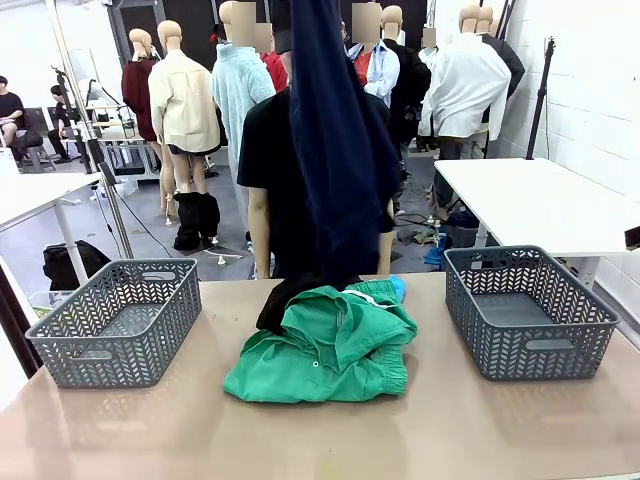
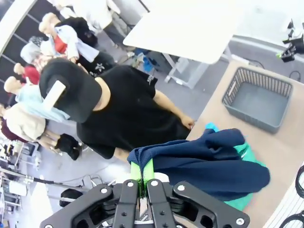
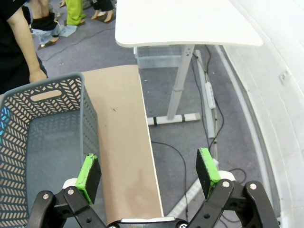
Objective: Sort the tops and bottoms.
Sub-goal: Lift clothes from the center of the table with your left hand, then sort the clothes according to human instructions.
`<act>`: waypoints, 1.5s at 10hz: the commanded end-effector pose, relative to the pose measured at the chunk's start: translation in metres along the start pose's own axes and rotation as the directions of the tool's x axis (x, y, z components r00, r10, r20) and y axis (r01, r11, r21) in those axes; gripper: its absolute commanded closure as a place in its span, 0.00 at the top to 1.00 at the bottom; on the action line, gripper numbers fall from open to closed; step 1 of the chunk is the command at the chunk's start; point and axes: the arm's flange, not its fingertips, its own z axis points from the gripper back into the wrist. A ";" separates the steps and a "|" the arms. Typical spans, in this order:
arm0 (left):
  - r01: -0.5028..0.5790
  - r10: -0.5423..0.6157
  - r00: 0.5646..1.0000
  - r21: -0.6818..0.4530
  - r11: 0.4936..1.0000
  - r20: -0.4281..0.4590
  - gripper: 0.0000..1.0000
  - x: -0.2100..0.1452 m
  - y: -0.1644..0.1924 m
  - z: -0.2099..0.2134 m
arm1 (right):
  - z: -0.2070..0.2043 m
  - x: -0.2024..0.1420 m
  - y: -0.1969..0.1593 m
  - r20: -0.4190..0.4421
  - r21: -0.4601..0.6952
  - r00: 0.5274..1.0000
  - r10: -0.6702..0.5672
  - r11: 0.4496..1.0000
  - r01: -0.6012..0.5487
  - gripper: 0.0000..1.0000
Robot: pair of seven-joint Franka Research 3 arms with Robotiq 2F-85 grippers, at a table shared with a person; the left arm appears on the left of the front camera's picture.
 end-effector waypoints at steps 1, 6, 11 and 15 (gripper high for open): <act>-0.014 0.014 0.999 0.015 1.000 0.031 0.00 0.018 -0.001 0.015 | 0.002 0.001 0.001 -0.004 -0.003 1.000 0.005 1.000 -0.005 1.00; 0.003 -0.003 1.000 0.001 1.000 0.023 0.00 0.006 -0.005 0.012 | 0.002 0.001 0.001 -0.004 -0.003 1.000 0.005 1.000 -0.005 1.00; 0.003 -0.003 1.000 0.001 1.000 0.023 0.00 0.006 -0.005 0.012 | 0.002 0.001 0.001 -0.004 -0.003 1.000 0.005 1.000 -0.005 1.00; 0.003 -0.003 1.000 0.001 1.000 0.023 0.00 0.006 -0.005 0.012 | 0.002 0.001 0.001 -0.004 -0.003 1.000 0.005 1.000 -0.005 1.00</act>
